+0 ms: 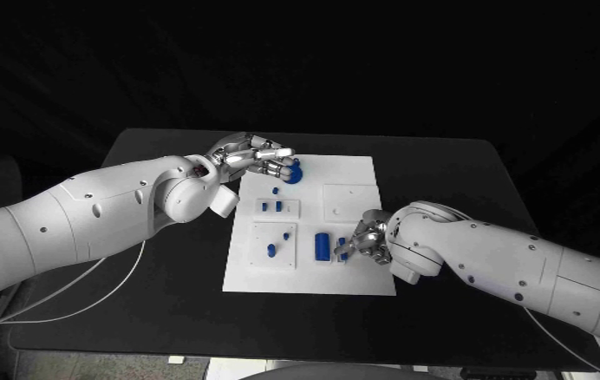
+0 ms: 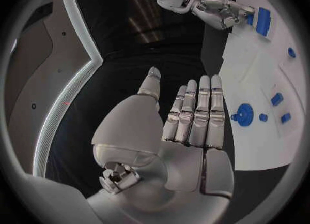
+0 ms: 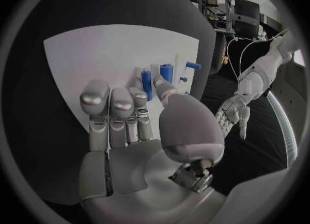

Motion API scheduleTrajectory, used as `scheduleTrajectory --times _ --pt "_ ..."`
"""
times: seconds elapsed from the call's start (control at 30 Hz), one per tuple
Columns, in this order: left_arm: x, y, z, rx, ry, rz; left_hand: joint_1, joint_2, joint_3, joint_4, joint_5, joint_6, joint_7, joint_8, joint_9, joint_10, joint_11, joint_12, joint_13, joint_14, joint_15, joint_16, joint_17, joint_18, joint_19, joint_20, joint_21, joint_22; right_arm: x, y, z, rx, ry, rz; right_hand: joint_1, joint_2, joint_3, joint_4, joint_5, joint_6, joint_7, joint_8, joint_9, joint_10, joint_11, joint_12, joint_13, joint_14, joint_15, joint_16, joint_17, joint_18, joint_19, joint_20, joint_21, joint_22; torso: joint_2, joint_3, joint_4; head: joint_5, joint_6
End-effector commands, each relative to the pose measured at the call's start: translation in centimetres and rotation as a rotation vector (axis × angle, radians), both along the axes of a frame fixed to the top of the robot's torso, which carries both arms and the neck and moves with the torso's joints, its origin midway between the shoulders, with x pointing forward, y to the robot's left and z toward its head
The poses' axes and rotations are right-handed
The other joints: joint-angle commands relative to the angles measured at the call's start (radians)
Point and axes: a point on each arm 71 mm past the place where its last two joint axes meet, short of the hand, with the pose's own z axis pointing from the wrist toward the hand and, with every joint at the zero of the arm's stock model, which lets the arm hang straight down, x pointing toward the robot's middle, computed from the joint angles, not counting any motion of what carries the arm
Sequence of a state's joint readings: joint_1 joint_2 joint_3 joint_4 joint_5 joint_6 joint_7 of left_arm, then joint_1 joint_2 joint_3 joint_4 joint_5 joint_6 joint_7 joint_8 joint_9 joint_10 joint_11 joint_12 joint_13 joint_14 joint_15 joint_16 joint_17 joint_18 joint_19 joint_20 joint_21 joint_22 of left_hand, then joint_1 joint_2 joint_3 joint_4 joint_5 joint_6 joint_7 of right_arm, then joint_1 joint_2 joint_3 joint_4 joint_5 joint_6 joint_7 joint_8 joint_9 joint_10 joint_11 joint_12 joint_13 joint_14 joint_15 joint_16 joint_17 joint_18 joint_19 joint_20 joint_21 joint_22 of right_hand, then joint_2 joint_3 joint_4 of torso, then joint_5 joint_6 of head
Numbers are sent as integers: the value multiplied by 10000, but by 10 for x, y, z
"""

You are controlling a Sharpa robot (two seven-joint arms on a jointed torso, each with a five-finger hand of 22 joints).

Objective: Assemble the parts on the task board

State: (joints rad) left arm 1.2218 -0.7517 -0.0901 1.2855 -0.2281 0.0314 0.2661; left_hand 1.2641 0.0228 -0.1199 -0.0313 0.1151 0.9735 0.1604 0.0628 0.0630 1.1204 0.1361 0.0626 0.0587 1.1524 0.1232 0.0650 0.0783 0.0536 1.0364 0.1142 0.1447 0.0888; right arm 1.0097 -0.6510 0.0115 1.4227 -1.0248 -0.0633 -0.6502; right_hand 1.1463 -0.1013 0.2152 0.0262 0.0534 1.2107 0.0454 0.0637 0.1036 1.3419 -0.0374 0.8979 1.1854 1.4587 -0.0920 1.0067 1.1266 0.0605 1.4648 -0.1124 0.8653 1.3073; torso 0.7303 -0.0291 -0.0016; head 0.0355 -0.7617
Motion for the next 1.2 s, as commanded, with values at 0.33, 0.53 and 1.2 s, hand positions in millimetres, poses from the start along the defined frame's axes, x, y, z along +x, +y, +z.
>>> scheduleTrajectory --times 0.33,0.53,1.2 --pt "0 -2 1 -58 -13 -165 -65 111 -17 92 -38 -59 -5 23 10 -74 18 -17 14 5 29 -31 13 130 -28 -28 49 -12 -1 -2 1 -209 -161 151 -17 507 124 -153 -28 93 -9 3 31 71 -33 -37 -17 49 -12 -14 18 -95 167 -12 -1 1105 -1 -7 6 -8 1" --pt "0 -2 1 -49 -3 -160 -67 124 -15 106 -24 -65 -2 21 10 -76 19 -16 14 7 29 -30 14 130 -26 -28 51 -13 -1 -3 1 -247 -167 174 -304 462 472 -426 -32 122 -24 4 -33 79 -42 -74 -13 50 -26 -37 28 -121 161 -42 -17 1100 0 -6 5 -4 -6" --pt "0 -1 1 -79 -110 -58 -46 157 -8 115 -11 -57 -6 25 11 -75 17 -16 14 12 27 -30 16 132 -23 -29 56 -15 9 -15 26 950 -3673 1224 974 101 1428 -884 50 -435 217 -9 -156 125 53 247 173 52 7 -20 11 -61 212 1 219 1159 8 10 -7 41 28"
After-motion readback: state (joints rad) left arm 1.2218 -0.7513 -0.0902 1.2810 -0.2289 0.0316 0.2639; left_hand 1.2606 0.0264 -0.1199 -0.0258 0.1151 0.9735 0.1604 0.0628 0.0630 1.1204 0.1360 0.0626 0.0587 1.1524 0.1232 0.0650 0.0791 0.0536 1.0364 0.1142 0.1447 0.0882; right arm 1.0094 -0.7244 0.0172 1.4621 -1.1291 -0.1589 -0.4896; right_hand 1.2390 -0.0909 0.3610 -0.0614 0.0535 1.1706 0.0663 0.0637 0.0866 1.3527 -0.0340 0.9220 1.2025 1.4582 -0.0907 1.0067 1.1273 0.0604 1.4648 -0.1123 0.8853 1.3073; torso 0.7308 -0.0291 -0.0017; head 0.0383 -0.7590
